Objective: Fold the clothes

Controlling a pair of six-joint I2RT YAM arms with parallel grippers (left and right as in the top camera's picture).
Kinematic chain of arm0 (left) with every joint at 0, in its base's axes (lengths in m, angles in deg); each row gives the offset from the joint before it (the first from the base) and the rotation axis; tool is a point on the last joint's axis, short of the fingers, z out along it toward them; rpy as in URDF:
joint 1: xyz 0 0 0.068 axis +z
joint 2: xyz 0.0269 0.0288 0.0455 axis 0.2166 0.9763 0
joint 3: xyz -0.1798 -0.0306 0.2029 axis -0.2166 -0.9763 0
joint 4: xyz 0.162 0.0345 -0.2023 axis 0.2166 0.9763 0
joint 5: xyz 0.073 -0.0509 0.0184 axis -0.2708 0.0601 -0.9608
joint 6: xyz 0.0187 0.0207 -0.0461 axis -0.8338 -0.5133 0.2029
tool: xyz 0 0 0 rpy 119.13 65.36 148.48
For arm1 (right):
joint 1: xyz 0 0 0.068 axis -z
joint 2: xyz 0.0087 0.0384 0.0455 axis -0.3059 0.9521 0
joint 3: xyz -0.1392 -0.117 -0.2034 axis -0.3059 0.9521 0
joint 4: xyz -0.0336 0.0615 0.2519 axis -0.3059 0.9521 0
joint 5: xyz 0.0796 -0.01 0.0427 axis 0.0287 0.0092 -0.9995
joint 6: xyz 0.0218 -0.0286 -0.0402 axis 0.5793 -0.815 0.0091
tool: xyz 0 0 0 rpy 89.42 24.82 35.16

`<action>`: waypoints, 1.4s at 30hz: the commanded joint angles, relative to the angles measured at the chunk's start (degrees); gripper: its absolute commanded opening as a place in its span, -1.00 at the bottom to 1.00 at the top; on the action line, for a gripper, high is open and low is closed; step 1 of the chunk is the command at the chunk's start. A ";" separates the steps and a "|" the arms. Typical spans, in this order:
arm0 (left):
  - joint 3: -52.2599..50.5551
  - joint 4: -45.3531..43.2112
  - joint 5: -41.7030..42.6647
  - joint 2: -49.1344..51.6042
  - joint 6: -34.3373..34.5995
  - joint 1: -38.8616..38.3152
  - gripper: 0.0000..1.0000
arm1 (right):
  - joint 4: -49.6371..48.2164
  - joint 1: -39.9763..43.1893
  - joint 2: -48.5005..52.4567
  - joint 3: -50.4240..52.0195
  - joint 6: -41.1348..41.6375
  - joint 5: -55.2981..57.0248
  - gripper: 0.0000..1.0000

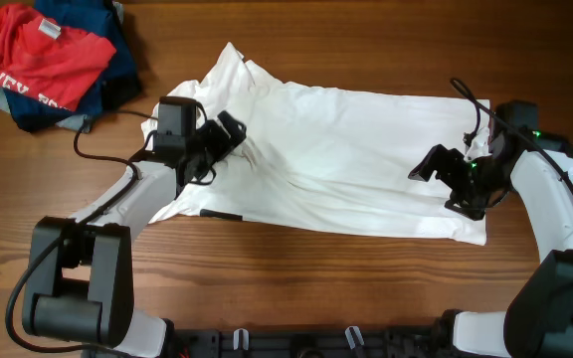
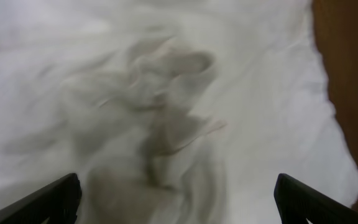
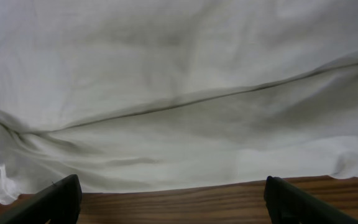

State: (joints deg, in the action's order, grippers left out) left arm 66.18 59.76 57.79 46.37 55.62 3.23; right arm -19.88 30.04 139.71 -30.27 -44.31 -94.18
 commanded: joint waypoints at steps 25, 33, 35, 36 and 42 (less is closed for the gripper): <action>0.42 32.37 -25.86 0.59 -2.43 5.20 0.99 | 0.11 -0.24 -0.61 4.42 1.79 5.16 0.67; 0.42 34.58 -23.82 0.59 -2.27 14.95 0.99 | -6.23 -0.44 -0.59 11.63 5.14 3.69 0.04; 0.42 34.84 -22.16 0.59 -2.62 17.29 0.99 | -7.82 -0.44 -0.59 11.65 4.46 2.21 0.08; 0.42 35.21 -21.88 0.59 -2.69 18.25 1.00 | -8.48 -0.44 -0.59 11.65 3.91 1.09 0.10; 0.42 35.82 -21.92 0.59 -2.69 19.78 0.99 | -9.46 -0.90 -0.59 12.13 4.96 -2.27 0.25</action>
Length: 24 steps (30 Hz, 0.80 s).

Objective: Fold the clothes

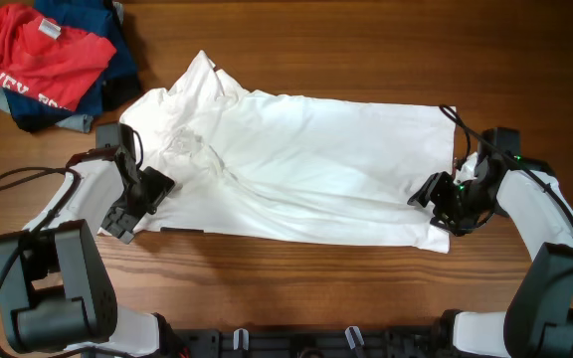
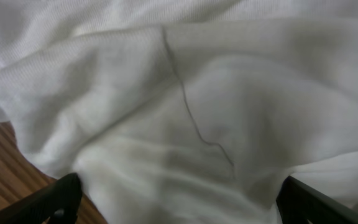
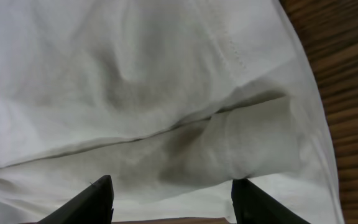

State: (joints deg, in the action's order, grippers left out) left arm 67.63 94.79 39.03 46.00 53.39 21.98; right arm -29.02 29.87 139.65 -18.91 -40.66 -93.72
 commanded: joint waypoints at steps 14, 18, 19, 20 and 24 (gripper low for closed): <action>-1.03 0.63 -3.17 0.96 -0.48 1.03 0.99 | -5.38 -2.14 -0.22 2.08 5.66 -5.55 0.24; -1.03 0.63 -3.17 0.96 -0.48 1.03 0.99 | -5.62 -2.12 -0.22 1.07 3.32 -3.67 0.30; -1.03 0.63 -3.17 0.96 -0.48 1.03 0.99 | -5.64 -2.12 -0.22 0.20 2.38 -2.60 0.34; -1.03 0.63 -3.17 0.96 -0.48 1.03 1.00 | -5.31 -2.05 -0.22 -1.49 0.94 -2.05 0.36; -1.03 0.72 -3.17 0.96 -0.48 1.03 1.00 | 2.73 -2.10 -0.26 -7.76 0.52 -2.45 0.36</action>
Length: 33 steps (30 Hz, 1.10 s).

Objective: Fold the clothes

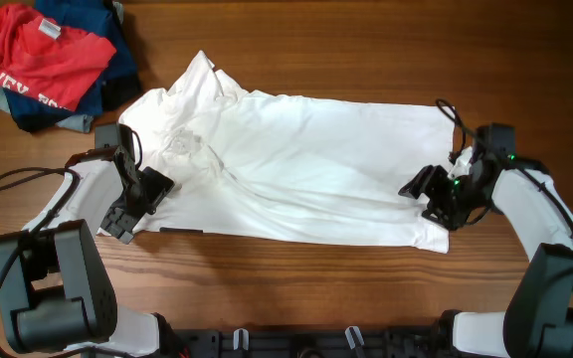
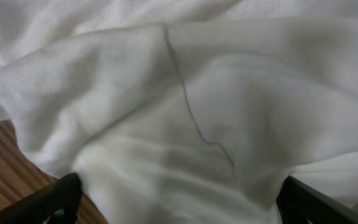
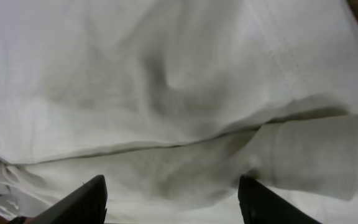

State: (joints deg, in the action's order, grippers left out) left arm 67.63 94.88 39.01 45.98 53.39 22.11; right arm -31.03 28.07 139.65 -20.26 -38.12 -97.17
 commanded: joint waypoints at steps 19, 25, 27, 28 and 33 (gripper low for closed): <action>-1.03 0.63 -3.15 0.98 -0.48 0.90 0.99 | 5.20 -5.92 0.31 -0.66 4.74 4.28 0.42; -1.03 0.55 -3.15 0.98 -0.46 0.90 1.00 | 4.33 -5.92 0.61 -0.35 7.67 5.33 0.41; -1.03 0.55 -3.15 0.98 -0.46 0.90 1.00 | 3.56 -5.92 0.61 0.83 8.22 5.53 0.40; -1.03 0.52 -3.15 0.98 -0.46 0.90 1.00 | 2.95 -5.92 0.61 1.57 8.61 5.57 0.40; -1.03 0.55 -3.15 0.98 -0.46 0.90 1.00 | -0.76 -5.92 0.66 5.20 10.75 5.49 0.40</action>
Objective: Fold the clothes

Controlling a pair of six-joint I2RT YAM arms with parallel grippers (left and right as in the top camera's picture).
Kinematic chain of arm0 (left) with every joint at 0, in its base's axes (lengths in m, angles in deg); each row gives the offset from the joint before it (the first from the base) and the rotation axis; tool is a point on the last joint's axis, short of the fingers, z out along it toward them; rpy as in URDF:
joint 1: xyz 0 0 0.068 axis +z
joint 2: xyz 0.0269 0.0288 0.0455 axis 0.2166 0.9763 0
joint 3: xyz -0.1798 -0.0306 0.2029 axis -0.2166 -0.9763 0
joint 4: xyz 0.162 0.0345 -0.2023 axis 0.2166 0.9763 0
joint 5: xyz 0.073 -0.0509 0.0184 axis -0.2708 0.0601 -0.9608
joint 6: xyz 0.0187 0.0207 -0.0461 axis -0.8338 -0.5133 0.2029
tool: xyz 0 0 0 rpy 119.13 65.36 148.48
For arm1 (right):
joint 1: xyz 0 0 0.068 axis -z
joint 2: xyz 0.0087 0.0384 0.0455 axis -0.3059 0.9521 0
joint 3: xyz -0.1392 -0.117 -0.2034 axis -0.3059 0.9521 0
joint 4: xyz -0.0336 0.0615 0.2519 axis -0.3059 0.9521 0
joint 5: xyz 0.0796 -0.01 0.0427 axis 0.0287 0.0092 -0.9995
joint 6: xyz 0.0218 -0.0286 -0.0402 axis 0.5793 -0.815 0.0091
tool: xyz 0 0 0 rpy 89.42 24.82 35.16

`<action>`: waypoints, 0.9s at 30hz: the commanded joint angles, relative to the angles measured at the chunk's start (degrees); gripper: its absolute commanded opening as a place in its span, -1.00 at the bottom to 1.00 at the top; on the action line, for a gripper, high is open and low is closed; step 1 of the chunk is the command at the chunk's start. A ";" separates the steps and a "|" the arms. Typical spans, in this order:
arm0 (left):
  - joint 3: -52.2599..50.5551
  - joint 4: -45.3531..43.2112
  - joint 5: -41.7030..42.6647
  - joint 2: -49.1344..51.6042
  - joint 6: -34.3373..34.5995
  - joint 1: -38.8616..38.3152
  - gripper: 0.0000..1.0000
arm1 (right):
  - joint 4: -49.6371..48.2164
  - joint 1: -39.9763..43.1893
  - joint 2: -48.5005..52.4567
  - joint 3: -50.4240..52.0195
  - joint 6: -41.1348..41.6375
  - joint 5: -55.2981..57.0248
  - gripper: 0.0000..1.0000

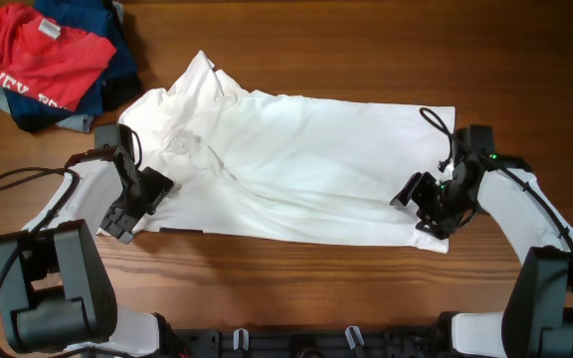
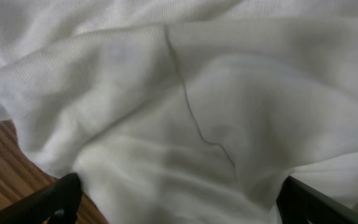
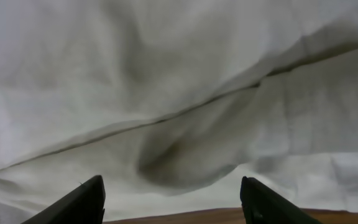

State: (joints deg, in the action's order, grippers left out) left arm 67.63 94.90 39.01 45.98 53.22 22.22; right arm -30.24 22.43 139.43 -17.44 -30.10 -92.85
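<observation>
A white shirt lies spread across the wooden table, rumpled at its left end. My left gripper sits at the shirt's near left edge; in the left wrist view it is open, with creased white cloth between the fingertips. My right gripper rests over the shirt's near right corner. It is open above a fold of cloth, fingertips wide apart.
A pile of clothes, red shirt on top of dark blue ones, lies at the far left corner. A black cable loops on the table by the left arm. Bare wood runs along the near edge.
My right gripper has moved a little to the left along the shirt's near right corner, and the shirt's far right corner has shifted slightly to the right. The left gripper has not moved.
At first my left gripper was on the shirt near its collar and the right one at the right hem, the shirt lying farther right. Then the shirt lay farther left and flatter, left gripper at its near left edge. Since then the right gripper has twice edged left.
</observation>
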 commanded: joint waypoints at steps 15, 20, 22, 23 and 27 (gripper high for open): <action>-1.03 0.48 -3.17 0.98 -0.31 0.79 0.99 | -9.20 -0.26 0.87 2.75 4.24 2.14 0.06; -1.03 0.07 -3.19 0.98 -0.31 0.79 1.00 | -11.30 -0.26 0.87 2.75 4.24 6.19 0.07; -1.03 -0.17 -3.19 0.98 -0.31 0.79 1.00 | -12.66 -0.24 0.87 2.75 4.26 7.02 0.04; -1.03 -0.31 -3.19 0.98 -0.31 0.79 1.00 | -13.38 -0.22 0.87 2.75 4.26 6.97 0.04; -1.03 -1.51 -3.19 0.98 -0.31 0.79 1.00 | -18.69 -0.22 0.87 2.75 4.26 6.97 0.03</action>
State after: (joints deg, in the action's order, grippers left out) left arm 67.60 94.53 39.01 45.98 53.11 22.22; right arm -45.78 22.43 139.43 -14.73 -26.23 -87.75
